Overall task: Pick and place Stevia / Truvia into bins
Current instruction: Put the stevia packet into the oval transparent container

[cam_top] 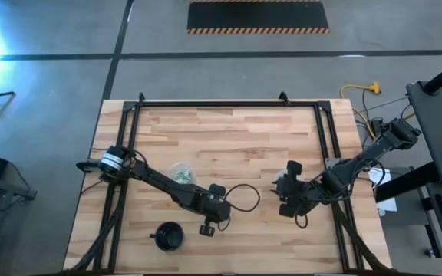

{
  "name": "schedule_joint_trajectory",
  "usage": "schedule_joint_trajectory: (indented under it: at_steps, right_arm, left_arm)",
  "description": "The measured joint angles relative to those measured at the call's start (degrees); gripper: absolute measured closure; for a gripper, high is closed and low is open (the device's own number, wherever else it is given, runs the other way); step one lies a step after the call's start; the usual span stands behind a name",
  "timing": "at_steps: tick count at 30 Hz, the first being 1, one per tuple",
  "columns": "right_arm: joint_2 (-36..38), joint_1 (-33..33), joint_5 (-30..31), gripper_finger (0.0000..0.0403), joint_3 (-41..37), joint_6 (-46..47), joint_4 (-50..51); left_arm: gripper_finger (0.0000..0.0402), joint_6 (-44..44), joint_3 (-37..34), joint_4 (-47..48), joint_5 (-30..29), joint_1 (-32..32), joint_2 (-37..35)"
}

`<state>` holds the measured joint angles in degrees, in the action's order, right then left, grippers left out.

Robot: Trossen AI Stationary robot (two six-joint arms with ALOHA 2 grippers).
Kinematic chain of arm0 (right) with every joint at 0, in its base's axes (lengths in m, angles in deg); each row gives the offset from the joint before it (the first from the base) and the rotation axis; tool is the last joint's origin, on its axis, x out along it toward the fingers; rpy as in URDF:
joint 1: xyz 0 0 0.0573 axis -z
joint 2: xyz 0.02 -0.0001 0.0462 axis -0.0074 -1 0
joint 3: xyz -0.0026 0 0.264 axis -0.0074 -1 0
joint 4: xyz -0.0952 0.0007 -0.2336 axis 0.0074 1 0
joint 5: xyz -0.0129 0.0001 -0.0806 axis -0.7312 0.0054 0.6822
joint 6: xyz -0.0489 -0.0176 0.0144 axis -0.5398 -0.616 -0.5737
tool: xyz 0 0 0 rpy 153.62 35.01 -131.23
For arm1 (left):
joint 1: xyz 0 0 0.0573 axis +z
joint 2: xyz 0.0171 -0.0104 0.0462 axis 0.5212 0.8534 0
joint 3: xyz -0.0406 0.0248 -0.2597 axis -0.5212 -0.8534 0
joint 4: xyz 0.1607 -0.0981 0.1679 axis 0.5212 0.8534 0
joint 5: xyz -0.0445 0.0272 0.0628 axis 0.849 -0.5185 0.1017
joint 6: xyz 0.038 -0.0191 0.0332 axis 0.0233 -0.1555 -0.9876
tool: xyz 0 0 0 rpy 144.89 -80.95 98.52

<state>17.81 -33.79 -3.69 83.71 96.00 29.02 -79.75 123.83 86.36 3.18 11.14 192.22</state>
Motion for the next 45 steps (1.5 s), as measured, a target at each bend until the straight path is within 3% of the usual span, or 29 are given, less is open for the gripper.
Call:
schedule_joint_trajectory:
  at_steps: [6,16,23,35,40,45]
  right_arm:
    - [0.00,0.00,-0.02,0.0292,0.00,0.00,-0.33]
    - [-0.06,-0.24,-0.17,0.0302,-0.15,0.61,-1.10]
    - [-0.35,-0.54,-0.22,0.0310,-0.46,1.11,-1.43]
    - [-0.87,-0.61,-0.23,0.0314,-0.46,1.09,-2.69]
    - [-0.87,-0.61,-0.09,0.0318,-0.46,0.01,-4.23]
    - [-0.87,-0.59,0.02,0.0324,-0.48,-1.72,-5.55]
  left_arm:
    - [0.0399,-1.39,0.10,4.20,-1.66,0.00,-4.50]
    - [0.0400,0.24,-0.64,19.76,-12.60,-0.02,-16.08]
    - [0.0400,4.98,-5.10,29.53,-18.77,0.11,-23.32]
    - [0.0400,14.02,-23.47,28.82,-19.34,3.06,-35.50]
    - [0.0395,15.06,-26.78,26.52,-19.32,3.64,-38.42]
    - [0.0352,14.44,-27.31,26.04,-19.31,3.78,-39.05]
